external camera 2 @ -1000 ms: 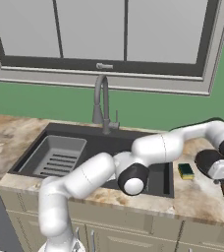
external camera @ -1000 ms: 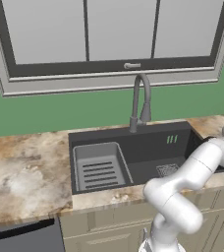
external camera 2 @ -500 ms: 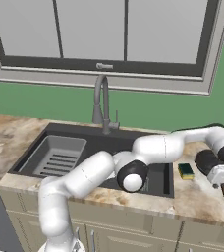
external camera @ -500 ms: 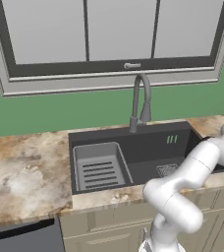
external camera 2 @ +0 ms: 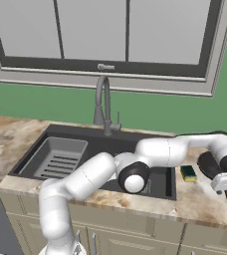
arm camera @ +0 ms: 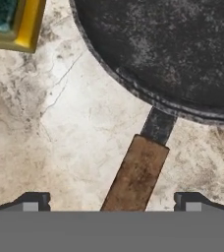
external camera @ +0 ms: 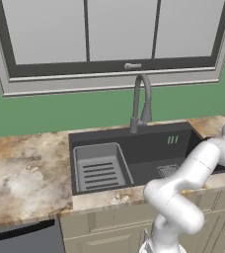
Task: Pick the pan and sponge and place them into the sink. Then turn on the water.
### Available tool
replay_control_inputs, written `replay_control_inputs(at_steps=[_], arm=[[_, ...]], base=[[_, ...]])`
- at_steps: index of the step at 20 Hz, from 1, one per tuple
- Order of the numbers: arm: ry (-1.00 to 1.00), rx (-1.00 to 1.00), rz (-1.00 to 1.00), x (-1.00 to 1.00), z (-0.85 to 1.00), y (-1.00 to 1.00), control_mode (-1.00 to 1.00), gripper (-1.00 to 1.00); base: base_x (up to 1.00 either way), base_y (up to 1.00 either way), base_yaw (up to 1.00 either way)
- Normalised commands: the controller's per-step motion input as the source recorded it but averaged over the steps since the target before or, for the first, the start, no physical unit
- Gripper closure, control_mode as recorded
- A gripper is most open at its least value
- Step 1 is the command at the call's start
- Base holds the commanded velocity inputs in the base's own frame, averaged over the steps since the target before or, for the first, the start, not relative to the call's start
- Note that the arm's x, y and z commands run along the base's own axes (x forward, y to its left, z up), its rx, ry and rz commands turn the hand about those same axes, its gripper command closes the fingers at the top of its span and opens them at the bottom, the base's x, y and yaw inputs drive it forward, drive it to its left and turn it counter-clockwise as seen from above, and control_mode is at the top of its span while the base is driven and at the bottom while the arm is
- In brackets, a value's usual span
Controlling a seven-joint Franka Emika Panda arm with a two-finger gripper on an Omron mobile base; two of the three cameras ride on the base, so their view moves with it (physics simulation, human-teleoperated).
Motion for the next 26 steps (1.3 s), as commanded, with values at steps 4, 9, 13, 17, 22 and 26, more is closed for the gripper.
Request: replay_control_inputs(at_steps=[4, 9, 13, 17, 22, 26], arm=[[-0.04, -0.04, 0.0, 0.06, -0.28, -0.06, -1.0, -1.0], [-0.01, -0.03, 0.0, 0.11, -0.31, -0.07, -1.0, -1.0], [0.0, -0.03, 0.0, 0.11, -0.36, -0.07, -1.0, 1.0], [0.0, -0.02, 0.0, 0.05, -0.26, 0.0, -1.0, 1.0], [0.0, 0.0, 0.0, -0.01, -0.01, 0.0, -1.0, 1.0], [0.0, 0.0, 0.0, -0.06, -0.01, 0.02, -1.0, 1.0]], base=[[0.0, 0.0, 0.0], [0.0, 0.0, 0.0], [0.0, 0.0, 0.0], [0.0, 0.0, 0.0], [0.0, 0.0, 0.0], [0.0, 0.0, 0.0]])
